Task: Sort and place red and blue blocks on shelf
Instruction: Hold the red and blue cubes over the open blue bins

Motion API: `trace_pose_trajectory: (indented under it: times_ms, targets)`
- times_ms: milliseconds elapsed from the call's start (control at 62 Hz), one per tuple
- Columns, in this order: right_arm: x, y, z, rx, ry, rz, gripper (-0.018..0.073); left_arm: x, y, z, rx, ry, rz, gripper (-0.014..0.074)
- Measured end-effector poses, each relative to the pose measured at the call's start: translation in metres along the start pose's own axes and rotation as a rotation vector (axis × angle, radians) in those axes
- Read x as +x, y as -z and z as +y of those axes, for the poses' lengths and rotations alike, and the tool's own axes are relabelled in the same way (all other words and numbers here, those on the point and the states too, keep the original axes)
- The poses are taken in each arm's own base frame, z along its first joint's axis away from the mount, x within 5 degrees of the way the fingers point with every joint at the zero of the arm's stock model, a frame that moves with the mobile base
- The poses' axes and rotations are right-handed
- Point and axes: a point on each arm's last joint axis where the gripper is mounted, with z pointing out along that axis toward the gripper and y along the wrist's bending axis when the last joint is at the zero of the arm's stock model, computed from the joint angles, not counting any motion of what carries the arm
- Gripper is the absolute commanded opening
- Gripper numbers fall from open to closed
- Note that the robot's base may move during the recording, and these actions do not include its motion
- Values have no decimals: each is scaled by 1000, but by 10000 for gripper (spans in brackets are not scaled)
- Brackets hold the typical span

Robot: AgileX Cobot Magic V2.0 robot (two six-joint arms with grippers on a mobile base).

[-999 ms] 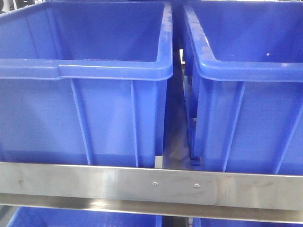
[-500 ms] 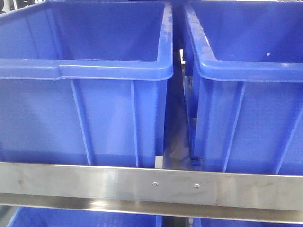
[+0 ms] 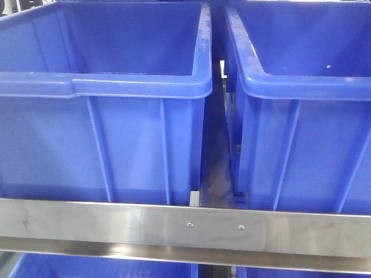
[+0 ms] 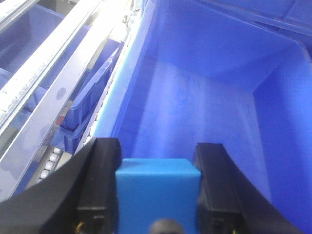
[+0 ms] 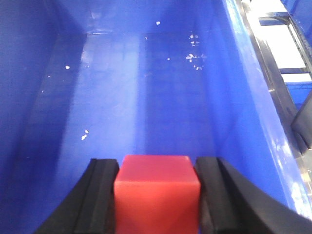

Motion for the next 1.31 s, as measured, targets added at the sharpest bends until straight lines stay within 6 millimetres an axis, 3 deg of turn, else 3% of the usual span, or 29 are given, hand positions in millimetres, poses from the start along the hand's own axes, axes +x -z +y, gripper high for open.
trace_pose_trajectory:
  times_ms: [1031, 1305]
  targets:
    - [-5, 0, 0, -5, 0, -50, 58, -1, 0, -2, 17, 28, -13, 123]
    - [-26, -18, 3, -7, 0, -72, 58, -15, -22, -6, 25, 43, -40, 123]
